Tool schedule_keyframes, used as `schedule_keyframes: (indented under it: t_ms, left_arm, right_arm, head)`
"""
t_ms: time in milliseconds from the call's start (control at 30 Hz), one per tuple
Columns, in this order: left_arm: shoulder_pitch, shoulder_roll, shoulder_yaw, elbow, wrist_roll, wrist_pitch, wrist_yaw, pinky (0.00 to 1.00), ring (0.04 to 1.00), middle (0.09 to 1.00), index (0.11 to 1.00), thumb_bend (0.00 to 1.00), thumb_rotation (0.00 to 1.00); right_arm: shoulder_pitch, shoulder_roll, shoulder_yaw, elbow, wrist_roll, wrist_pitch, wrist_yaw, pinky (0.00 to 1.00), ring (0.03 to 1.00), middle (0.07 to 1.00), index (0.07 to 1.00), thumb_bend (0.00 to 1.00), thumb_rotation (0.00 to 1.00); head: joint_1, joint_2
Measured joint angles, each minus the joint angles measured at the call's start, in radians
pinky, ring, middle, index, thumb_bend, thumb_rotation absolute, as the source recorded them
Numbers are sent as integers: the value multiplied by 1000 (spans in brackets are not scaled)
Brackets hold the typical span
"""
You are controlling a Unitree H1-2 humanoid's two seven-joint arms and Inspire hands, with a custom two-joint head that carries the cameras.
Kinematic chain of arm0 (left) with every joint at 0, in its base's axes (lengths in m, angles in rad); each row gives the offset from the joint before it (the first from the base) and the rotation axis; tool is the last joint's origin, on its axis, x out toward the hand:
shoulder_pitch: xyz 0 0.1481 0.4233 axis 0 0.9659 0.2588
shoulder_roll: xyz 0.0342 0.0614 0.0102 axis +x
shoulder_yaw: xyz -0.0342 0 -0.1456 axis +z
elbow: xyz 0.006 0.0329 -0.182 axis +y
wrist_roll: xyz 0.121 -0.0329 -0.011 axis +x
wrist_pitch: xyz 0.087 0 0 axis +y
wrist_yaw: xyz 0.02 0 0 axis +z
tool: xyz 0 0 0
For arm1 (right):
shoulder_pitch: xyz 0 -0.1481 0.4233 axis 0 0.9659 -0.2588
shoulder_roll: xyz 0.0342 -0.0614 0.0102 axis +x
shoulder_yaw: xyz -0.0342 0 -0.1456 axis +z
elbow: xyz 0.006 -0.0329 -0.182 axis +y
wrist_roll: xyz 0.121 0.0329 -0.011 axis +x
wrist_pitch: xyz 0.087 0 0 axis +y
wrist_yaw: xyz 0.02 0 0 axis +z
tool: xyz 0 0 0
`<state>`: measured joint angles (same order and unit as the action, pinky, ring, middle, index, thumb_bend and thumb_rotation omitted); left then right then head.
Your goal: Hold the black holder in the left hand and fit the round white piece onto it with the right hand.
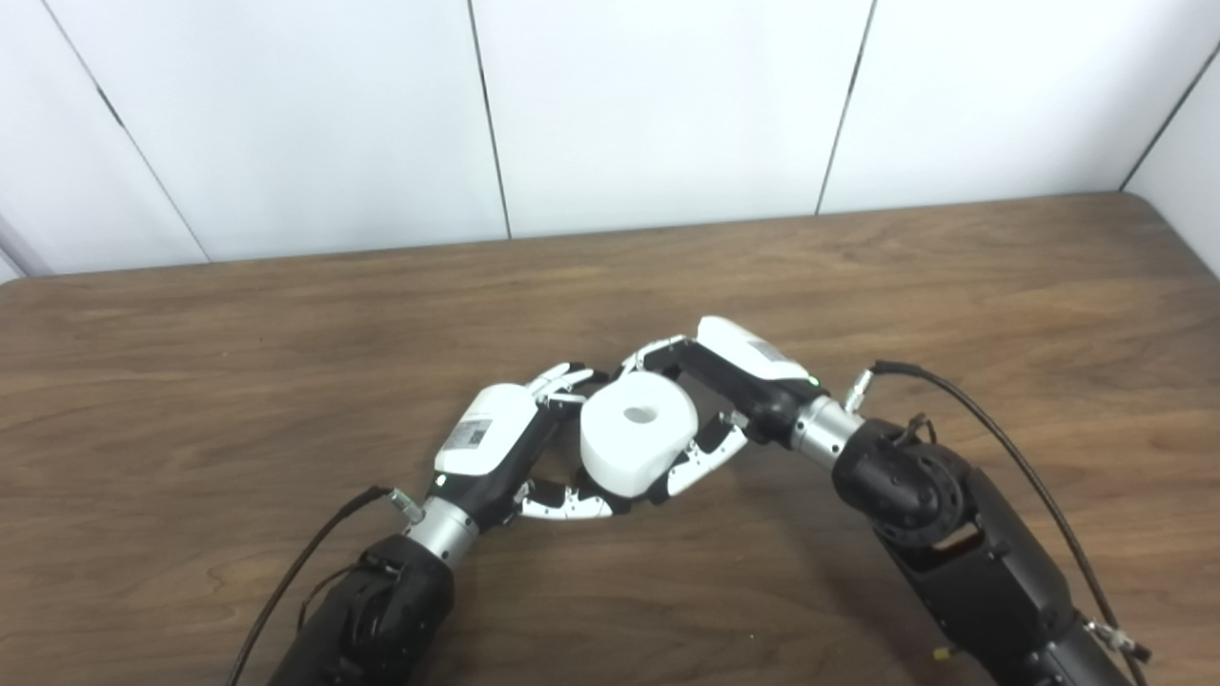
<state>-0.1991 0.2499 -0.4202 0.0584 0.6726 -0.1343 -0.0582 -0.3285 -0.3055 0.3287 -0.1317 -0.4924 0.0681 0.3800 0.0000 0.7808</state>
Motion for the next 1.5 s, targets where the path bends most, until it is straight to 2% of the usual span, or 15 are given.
schedule_keyframes:
  t_ms: [500, 533, 567, 633, 733, 1500]
  left_arm:
    - [0, -1, -1, 0, -7, 0, 0, 793, 933, 878, 482, 524, 59]
    - [0, -1, -1, 0, -7, 0, 0, 793, 933, 879, 482, 524, 59]
    - [-1, -1, -1, 0, -8, 0, 0, 793, 934, 880, 482, 524, 59]
    - [0, -1, -1, 0, -9, 0, 0, 800, 939, 885, 482, 524, 59]
    - [0, 0, -1, 0, -9, 0, 0, 797, 935, 883, 482, 524, 59]
    - [-3, -1, -2, 0, -6, 0, 1, 800, 927, 877, 481, 525, 60]
  right_arm:
    - [-5, -37, -2, -6, 1, -19, 12, 630, 729, 730, 489, 522, 138]
    - [-4, -40, -2, -10, -1, -16, 14, 629, 732, 751, 636, 697, 181]
    - [-3, -45, -1, -21, -5, -5, 20, 631, 739, 773, 755, 787, 223]
    - [-2, -56, 0, -35, -14, 11, 41, 636, 757, 808, 908, 908, 287]
    - [5, -62, 0, -35, -26, 46, 59, 635, 764, 836, 988, 965, 318]
    - [12, -57, -7, -41, -33, 78, 66, 666, 798, 861, 999, 975, 303]
  head:
    - [-6, 2]
    - [-6, 2]
    - [-8, 2]
    - [-8, 0]
    - [-9, -2]
    - [-6, 0]
